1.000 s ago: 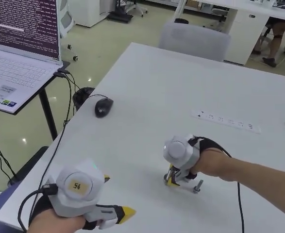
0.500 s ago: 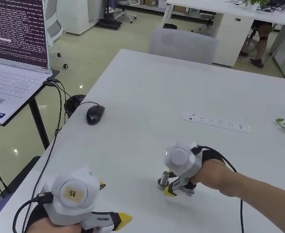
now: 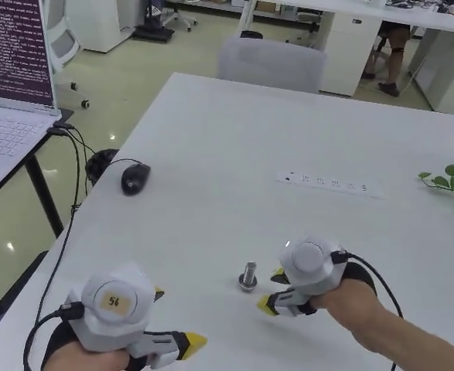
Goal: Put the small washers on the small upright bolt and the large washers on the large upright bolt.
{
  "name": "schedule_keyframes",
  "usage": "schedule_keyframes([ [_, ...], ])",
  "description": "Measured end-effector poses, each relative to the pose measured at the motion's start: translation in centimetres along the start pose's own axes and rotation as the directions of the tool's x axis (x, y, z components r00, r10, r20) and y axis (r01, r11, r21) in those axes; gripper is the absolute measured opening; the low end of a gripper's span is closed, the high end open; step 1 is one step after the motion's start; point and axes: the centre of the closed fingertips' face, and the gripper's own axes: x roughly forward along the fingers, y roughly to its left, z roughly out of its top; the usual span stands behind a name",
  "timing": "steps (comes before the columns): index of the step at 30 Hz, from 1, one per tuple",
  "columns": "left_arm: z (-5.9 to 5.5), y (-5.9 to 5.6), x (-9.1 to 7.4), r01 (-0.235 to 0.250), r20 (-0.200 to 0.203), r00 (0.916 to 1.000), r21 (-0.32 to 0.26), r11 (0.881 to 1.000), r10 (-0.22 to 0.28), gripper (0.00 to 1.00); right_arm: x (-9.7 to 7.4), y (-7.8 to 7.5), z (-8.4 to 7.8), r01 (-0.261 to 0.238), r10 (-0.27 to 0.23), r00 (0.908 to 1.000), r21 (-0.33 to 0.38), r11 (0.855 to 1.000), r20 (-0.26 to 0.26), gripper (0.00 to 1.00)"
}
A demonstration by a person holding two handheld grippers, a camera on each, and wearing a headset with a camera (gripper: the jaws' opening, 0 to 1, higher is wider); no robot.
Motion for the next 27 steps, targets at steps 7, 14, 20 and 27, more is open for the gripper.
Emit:
schedule_keyframes([
  [7, -0.2, 0.1, 0.4, 0.007, -0.008, 0.9999, -0.003, 1.000, -0.007, 0.62, -1.6, 0.4, -1.7, 0.024, -0.031, 0.9976, 0.102, 0.995, 0.062, 0.37],
  [14, -0.1, 0.7, 0.4, 0.006, -0.006, 1.0000, -0.003, 1.000, -0.006, 0.62, -4.3, -0.1, -4.0, 0.061, -0.085, 0.9895, 0.199, 0.978, 0.117, 0.43],
  [20, 0.1, 0.9, 0.1, 0.005, -0.006, 1.0000, 0.008, 1.000, -0.005, 0.62, -6.3, -1.1, -6.0, 0.091, -0.138, 0.9789, 0.289, 0.953, 0.150, 0.52],
  [27, 0.3, 0.9, 0.1, 0.007, -0.005, 1.0000, 0.018, 1.000, -0.007, 0.62, -7.6, -1.3, -7.4, 0.114, -0.176, 0.9699, 0.323, 0.939, 0.168, 0.58],
])
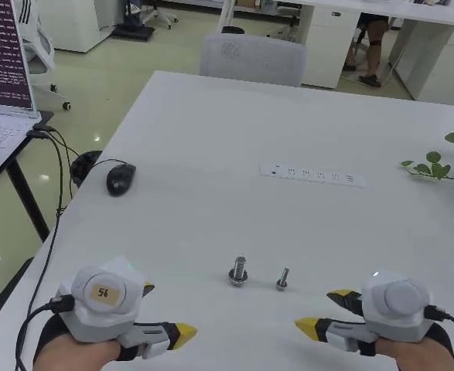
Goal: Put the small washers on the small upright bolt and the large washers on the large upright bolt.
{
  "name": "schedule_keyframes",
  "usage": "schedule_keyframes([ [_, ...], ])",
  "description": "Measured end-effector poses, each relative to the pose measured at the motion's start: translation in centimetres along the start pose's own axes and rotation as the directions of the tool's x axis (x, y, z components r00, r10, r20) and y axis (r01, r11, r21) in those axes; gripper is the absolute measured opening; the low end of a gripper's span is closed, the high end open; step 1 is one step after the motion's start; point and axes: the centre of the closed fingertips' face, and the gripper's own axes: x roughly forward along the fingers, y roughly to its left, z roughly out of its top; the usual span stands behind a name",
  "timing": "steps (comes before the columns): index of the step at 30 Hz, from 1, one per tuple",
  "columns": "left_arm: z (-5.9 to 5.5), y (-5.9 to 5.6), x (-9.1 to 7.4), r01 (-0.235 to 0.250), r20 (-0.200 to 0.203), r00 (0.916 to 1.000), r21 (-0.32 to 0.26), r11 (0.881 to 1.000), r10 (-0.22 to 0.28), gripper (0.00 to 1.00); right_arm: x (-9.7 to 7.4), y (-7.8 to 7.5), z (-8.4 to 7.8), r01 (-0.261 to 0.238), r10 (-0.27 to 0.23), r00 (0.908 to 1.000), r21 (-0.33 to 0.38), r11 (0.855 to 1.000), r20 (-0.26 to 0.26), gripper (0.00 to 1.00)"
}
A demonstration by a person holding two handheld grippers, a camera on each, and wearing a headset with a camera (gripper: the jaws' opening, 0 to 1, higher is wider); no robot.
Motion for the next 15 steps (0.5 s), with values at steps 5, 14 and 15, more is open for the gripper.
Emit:
schedule_keyframes([
  [5, -0.1, -0.1, 0.2, 0.006, 0.002, 1.0000, -0.003, 1.000, -0.006, 0.62, -0.2, 0.0, -0.7, 0.010, -0.011, 0.9998, 0.025, 1.000, 0.017, 0.60],
  [14, -0.6, -0.5, 0.3, 0.016, -0.009, 0.9998, -0.001, 1.000, -0.016, 0.63, 0.1, 0.9, -2.4, -0.006, 0.006, 1.0000, 0.065, 0.998, 0.003, 0.62],
  [15, -0.6, -0.6, 0.3, 0.017, -0.009, 0.9998, -0.001, 1.000, -0.017, 0.63, 0.1, 0.9, -2.4, -0.005, 0.005, 1.0000, 0.064, 0.998, 0.004, 0.62],
])
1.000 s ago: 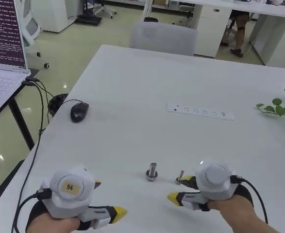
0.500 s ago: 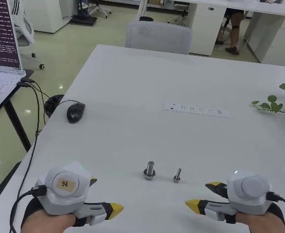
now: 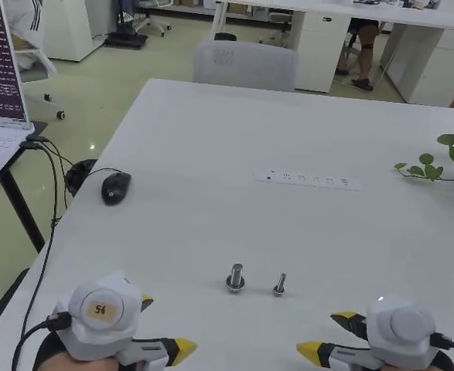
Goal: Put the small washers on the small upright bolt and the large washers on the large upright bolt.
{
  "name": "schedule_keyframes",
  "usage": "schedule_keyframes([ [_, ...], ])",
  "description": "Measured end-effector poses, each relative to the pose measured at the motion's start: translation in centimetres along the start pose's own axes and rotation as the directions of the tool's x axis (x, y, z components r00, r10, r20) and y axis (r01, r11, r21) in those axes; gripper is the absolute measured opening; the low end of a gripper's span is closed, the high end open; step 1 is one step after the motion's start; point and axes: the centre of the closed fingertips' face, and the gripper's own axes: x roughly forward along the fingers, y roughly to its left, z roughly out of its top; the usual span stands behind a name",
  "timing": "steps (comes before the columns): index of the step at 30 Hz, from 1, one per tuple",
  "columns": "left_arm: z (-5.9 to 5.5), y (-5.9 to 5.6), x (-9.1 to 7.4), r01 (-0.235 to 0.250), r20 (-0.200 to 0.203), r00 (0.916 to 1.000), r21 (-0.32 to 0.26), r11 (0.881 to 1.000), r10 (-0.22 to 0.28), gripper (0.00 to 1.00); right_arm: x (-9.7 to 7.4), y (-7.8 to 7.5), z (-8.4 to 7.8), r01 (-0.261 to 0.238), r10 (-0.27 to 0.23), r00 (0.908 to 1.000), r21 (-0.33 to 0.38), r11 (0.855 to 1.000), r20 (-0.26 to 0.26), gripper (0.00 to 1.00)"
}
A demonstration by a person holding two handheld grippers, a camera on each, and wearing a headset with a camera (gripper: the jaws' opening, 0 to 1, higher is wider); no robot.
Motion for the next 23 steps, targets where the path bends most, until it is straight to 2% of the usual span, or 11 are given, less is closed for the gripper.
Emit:
schedule_keyframes([
  [9, 0.3, -0.1, -0.1, 0.000, 0.003, 1.0000, 0.004, 1.000, 0.000, 0.63, -0.3, 0.4, -0.1, -0.001, 0.001, 1.0000, -0.003, 1.000, 0.005, 0.62],
  [23, 0.3, -0.7, 0.0, 0.008, 0.003, 1.0000, 0.005, 1.000, -0.008, 0.62, -0.8, 1.1, -0.6, -0.006, 0.006, 0.9999, -0.025, 1.000, -0.014, 0.64],
])
